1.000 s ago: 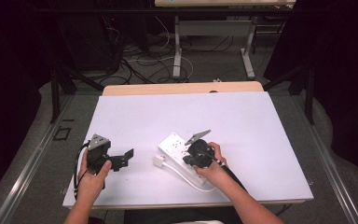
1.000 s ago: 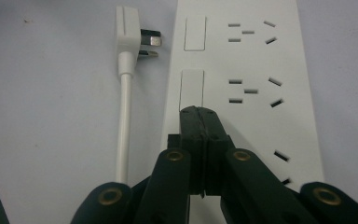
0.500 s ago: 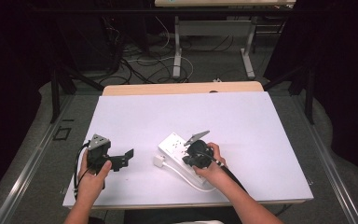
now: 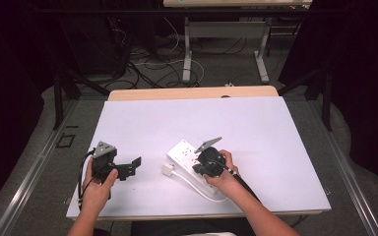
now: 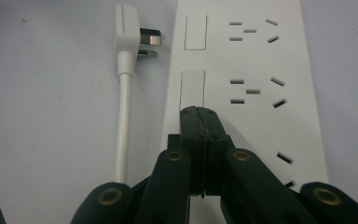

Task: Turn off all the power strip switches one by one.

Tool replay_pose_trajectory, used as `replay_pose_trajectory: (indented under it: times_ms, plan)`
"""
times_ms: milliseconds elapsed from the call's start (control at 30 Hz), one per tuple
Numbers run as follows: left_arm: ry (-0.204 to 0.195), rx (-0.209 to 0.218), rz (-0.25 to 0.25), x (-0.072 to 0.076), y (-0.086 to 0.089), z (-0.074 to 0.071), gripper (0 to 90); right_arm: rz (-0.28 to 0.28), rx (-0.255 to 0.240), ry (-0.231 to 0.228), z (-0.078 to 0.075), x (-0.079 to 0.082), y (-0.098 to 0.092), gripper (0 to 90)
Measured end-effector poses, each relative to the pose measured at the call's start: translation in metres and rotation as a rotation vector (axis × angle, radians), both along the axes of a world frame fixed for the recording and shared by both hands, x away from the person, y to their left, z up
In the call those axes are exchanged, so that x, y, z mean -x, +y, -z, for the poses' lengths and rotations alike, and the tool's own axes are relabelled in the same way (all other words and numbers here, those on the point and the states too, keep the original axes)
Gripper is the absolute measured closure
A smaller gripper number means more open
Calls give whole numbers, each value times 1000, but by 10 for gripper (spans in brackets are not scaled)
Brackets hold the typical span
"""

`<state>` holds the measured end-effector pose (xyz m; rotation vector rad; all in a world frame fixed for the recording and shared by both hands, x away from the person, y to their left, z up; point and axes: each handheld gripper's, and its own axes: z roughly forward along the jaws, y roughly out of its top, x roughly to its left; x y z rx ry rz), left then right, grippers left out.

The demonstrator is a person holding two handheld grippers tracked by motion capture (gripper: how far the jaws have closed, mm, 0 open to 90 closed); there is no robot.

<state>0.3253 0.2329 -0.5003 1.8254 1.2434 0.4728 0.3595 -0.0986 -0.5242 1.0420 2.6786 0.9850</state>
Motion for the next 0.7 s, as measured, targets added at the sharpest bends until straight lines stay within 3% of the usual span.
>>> replay_pose_trajectory:
  times_ms: [533,600,633,700]
  plan:
    - [-4,-1,0,0,0,0,6,-5,6,-2,-7,-4,8,900]
    - [-2,-1,-1,0,0,0,6,-12,-8,-31,-8,-6,9,900]
    - [-2,-1,-1,0,0,0,6,-6,6,-9,-10,-6,10,900]
    - [-1,-1,0,0,0,0,6,-11,4,-14,-11,-7,11,900]
